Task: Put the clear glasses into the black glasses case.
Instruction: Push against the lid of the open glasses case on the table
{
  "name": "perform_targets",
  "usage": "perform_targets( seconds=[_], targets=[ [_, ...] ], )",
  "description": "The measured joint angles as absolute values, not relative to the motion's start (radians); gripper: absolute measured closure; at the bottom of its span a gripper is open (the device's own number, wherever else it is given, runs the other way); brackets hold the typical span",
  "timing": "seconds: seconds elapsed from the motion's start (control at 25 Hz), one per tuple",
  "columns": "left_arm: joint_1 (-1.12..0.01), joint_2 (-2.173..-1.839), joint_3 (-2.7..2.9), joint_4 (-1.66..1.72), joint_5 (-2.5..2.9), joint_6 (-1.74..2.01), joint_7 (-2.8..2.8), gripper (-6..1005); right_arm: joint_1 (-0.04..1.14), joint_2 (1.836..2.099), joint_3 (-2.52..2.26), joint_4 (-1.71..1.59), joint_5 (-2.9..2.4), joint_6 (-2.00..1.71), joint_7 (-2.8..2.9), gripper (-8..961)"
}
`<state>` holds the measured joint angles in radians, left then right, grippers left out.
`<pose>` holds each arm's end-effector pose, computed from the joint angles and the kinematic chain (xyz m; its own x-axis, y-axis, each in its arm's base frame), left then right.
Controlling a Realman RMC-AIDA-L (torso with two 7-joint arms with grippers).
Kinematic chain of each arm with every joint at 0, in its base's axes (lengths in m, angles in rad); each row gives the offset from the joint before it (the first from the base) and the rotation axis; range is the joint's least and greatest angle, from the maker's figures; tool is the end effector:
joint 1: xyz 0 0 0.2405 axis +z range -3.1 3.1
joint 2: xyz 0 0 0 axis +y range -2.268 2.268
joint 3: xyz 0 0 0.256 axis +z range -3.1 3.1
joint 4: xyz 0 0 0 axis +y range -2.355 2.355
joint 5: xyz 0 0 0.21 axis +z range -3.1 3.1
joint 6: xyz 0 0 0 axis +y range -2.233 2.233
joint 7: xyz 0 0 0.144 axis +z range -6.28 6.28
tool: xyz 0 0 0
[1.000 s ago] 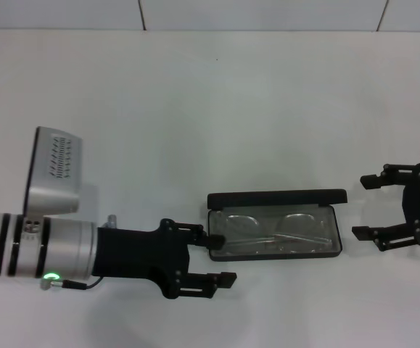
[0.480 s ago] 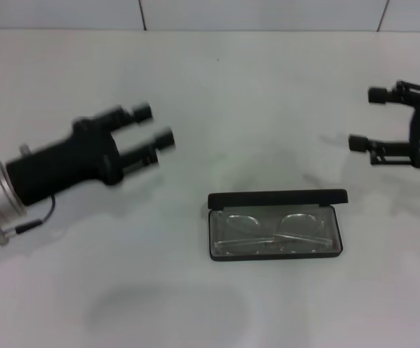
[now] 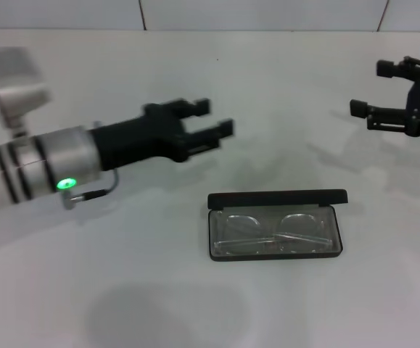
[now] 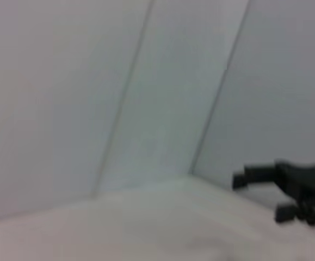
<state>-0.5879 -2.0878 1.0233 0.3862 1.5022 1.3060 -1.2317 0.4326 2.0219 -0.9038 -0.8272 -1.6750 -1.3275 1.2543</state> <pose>-0.2333 0.3470 -0.0544 0.6835 0.3342 0.6490 0.5316 -0.8372 -0.1287 0.2596 0.3619 0.0485 0.8646 -0.0757 -0.4968 -0.3446 -0.8088 -0.4765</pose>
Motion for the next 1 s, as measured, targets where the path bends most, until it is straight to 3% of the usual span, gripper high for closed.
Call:
perform_targets(
  seconds=[0.36,1.0],
  targets=[
    [-0.685,-2.099,1.326,0.39,1.49,1.11,-1.332,339,0.404,2.02,-0.893,-0.788,-1.659,-1.287,1.241,94],
    [-0.675,-2.095,1.385,0.424,1.476,1.221,-1.341,339,0.401,2.014,-0.94,-0.777,-1.693,-1.333,1.222,97]
  ],
)
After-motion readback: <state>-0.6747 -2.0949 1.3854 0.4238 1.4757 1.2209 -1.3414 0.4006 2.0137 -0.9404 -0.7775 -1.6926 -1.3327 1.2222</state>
